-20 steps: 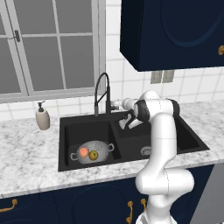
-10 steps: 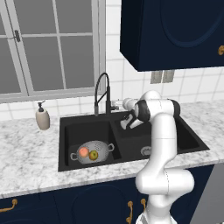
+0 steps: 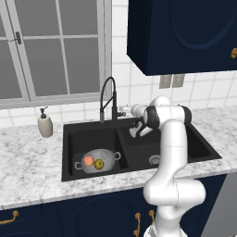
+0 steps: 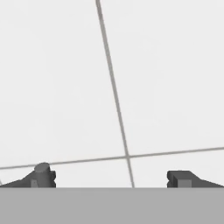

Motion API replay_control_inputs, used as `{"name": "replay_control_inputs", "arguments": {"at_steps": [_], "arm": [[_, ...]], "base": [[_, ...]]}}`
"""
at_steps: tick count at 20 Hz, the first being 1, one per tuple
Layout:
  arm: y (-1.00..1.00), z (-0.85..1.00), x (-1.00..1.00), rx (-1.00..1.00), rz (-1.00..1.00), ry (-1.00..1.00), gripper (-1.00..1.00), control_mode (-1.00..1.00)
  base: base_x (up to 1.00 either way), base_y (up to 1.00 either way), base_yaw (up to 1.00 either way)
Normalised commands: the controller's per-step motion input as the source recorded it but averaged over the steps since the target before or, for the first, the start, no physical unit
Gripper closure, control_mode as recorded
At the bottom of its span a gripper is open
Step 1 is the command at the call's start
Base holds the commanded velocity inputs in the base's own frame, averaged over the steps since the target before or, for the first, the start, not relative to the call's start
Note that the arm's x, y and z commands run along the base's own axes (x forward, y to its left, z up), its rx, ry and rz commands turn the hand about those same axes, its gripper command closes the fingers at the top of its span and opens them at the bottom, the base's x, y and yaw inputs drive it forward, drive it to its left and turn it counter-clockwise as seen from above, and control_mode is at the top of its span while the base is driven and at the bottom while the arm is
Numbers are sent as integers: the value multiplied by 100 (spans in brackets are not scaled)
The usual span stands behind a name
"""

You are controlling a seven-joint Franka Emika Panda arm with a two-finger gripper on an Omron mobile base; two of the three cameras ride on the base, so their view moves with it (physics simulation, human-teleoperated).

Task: Put the colander in the sink, put the peach, apple in the colander, and turn on the sink faucet and pour water over the colander.

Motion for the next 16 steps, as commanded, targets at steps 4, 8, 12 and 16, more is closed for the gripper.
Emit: {"name": "replay_control_inputs", "arguments": {"at_steps": [4,8,12,16], "arm": [[-91,-2,0,5,0,-4,-100,-100],[-97,-1,0,5,0,-6,-100,-100],[-89,-8,0,4,0,-6,-100,-100],[-79,-11,0,2,0,-6,-100,-100]], "base": [[0,0,0],[0,0,0],[0,0,0],[0,0,0]]}}
